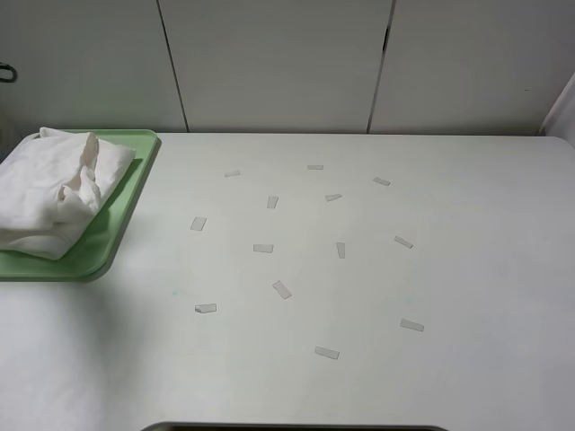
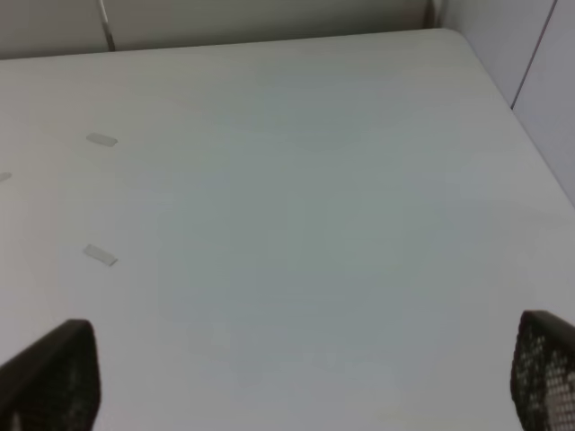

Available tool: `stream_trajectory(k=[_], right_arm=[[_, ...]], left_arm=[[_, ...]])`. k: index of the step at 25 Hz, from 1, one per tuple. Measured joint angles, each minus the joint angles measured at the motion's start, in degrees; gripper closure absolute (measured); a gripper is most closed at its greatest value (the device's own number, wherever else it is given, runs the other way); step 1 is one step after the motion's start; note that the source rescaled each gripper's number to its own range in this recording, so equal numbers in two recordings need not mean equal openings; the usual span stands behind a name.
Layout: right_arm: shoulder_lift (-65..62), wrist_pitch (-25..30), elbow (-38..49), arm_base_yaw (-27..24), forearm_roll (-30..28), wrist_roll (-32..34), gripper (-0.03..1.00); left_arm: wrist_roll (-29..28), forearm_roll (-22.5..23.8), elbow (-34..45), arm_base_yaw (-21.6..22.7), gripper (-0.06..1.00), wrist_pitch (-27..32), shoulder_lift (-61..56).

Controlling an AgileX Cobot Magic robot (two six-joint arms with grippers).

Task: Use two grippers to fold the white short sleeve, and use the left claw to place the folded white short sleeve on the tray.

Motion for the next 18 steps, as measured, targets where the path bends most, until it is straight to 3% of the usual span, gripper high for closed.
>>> stream_trajectory(k=[4,10,12,18], right_arm=[[0.00,0.00,0.00,0.00,0.00,0.00,-0.03],[0.00,0.00,0.00,0.00,0.00,0.00,-0.03],[0.00,0.00,0.00,0.00,0.00,0.00,-0.03],[0.00,0.00,0.00,0.00,0.00,0.00,-0.03]], left_arm=[[0.12,-4.00,0.00,0.00,-0.02,9.35,-6.74],[1.54,-7.58,0.00,0.00,-0.02,14.33,-11.26],[4.94,-12.91,0.00,0.00,-0.01,22.61,-18.51],[7.90,-19.40,0.00,0.00,0.00,32.32,-29.23]])
